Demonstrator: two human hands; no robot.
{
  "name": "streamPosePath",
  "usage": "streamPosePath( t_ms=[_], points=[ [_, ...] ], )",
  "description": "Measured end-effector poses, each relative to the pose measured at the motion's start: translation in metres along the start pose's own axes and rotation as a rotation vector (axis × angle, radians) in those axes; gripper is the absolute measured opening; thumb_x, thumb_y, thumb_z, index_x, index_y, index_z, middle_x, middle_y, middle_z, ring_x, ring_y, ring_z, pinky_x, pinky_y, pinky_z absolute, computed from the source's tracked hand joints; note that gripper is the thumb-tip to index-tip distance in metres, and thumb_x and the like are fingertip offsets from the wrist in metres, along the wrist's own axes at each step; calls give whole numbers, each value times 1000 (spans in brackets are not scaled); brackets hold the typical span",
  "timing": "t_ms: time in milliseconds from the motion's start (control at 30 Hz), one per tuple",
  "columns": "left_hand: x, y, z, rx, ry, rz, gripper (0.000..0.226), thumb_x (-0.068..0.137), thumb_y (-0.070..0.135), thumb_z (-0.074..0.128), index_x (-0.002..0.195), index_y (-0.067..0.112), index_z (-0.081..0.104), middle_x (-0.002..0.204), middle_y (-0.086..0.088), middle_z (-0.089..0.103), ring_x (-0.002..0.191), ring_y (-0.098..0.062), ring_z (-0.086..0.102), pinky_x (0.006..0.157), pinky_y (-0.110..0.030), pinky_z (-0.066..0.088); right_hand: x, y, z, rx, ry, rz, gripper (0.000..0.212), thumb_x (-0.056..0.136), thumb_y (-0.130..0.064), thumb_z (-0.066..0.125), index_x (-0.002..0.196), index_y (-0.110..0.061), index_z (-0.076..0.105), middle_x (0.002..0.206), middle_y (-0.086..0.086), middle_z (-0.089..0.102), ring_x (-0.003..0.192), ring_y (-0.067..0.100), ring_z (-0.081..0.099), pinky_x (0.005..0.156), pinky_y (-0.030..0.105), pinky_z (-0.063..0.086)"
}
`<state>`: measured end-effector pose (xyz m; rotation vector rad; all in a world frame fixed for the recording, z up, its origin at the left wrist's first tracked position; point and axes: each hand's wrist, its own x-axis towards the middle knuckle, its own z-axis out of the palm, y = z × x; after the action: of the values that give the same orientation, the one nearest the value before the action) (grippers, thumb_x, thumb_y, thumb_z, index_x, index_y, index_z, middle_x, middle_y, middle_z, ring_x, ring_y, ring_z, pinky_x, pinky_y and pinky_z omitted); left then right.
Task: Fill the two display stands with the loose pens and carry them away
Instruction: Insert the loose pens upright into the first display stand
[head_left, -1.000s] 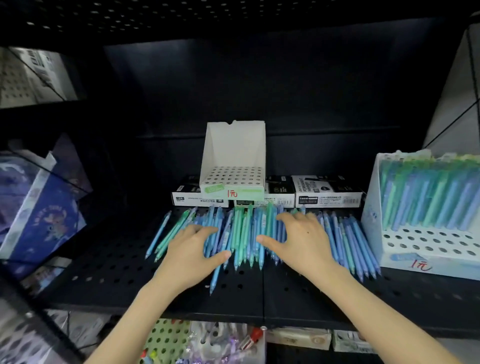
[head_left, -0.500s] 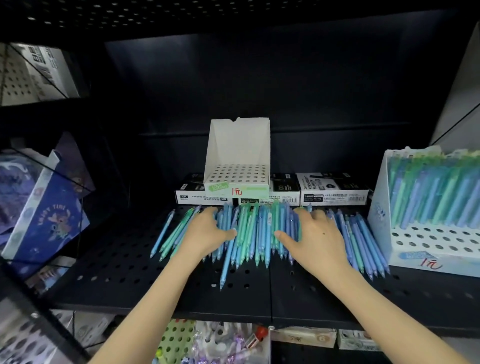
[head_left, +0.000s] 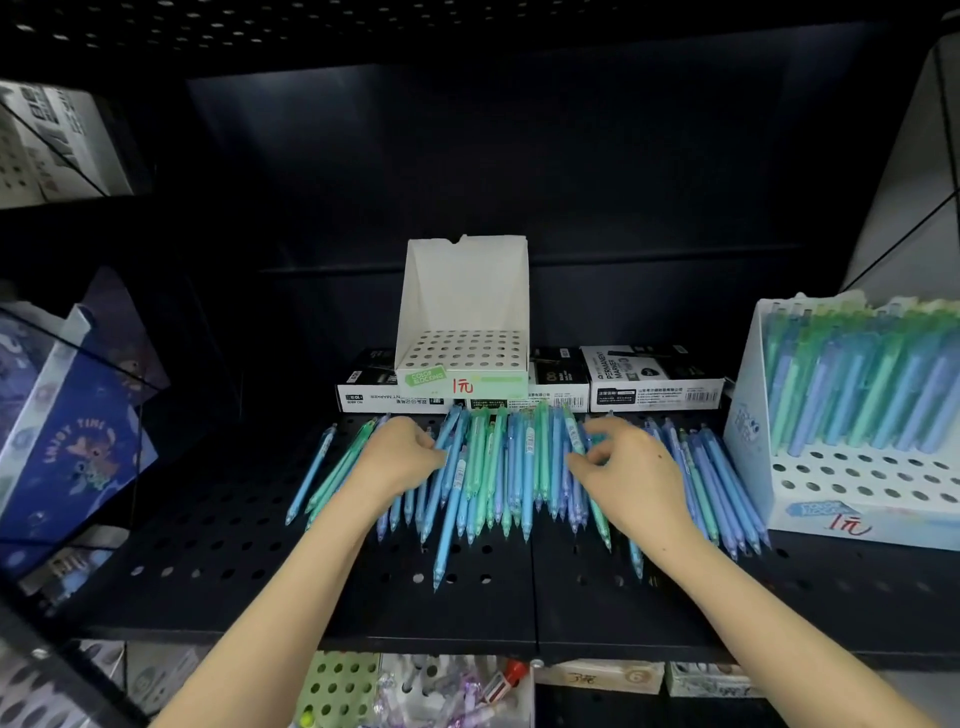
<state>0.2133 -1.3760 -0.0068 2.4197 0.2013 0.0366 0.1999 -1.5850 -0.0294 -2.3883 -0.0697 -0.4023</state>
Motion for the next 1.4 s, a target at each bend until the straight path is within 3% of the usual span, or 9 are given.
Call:
streamPosePath(
  t_ms=[100, 233, 367, 500, 667, 1033, 1200, 1300, 1400],
  points=[
    [-2, -1, -6, 11, -11, -5, 27, 87, 4, 50, 61, 11, 43, 50, -2, 27, 41, -12, 22, 36, -9, 26, 1, -1, -7, 206, -11, 59, 37, 89, -22, 59, 125, -14, 55, 80, -3, 65, 72, 15, 62, 60, 22, 45],
    [-5, -9, -12, -4, -31, -2, 22, 88, 4, 45, 68, 8, 53, 63, -7, 46, 60, -19, 40, 58, -26, 35, 2, -3, -18, 554, -15, 183, 33, 89, -16, 61, 121, -9, 57, 88, -4, 61, 76, 4, 55, 71, 20, 41],
    [-16, -5, -19, -36, 12, 42, 18, 91, 3, 41, 84, 5, 58, 68, -4, 48, 60, -19, 41, 57, -29, 34, -3, -4, -36, 771, -42, 247, 27, 90, -4, 56, 117, -7, 54, 83, -1, 67, 47, 2, 45, 46, 16, 37],
    [-28, 15, -21, -109, 79, 157, 16, 96, 9, 40, 93, 13, 55, 72, -3, 53, 58, -16, 39, 52, -26, 31, -10, 0, -60, 934, -94, 268, 21, 90, 2, 49, 109, -4, 57, 78, 6, 71, 47, 9, 43, 40, 20, 35],
    [-47, 66, 2, -501, 18, 321, 20, 95, 6, 43, 91, 20, 56, 72, 2, 52, 66, -12, 44, 60, -25, 36, -20, 11, -92, 1107, -108, 279, 12, 91, -3, 50, 98, -2, 60, 71, 7, 61, 50, 10, 43, 39, 19, 34],
    [-46, 156, 88, -847, -254, 471, 19, 97, 6, 42, 101, 17, 58, 72, 3, 54, 63, -7, 48, 51, -14, 38, -27, 61, -167, 612, 558, 79, 17, 98, -23, 42, 87, -18, 54, 77, 3, 62, 51, 11, 52, 50, 26, 50],
    [-45, 169, 108, -861, -284, 484, 23, 97, 5, 41, 94, 21, 58, 74, 2, 55, 66, -9, 46, 52, -16, 35, -14, 74, -166, 275, 506, -2, 12, 98, -22, 40, 88, -19, 44, 85, 10, 63, 58, 18, 58, 55, 36, 55],
    [-43, 168, 113, -841, -262, 491, 25, 97, 6, 41, 92, 23, 58, 74, 4, 55, 65, -8, 47, 55, -19, 36, -7, 78, -159, 141, 446, -28, 16, 98, -24, 39, 91, -11, 45, 82, 1, 63, 61, 22, 59, 60, 48, 52],
    [-43, 164, 116, -819, -257, 499, 22, 97, 7, 42, 96, 22, 58, 75, 4, 56, 67, -9, 48, 59, -21, 38, -3, 79, -157, 39, 399, -40, 17, 98, -22, 38, 91, -9, 45, 83, -1, 64, 63, 19, 59, 57, 41, 50]
  ],
)
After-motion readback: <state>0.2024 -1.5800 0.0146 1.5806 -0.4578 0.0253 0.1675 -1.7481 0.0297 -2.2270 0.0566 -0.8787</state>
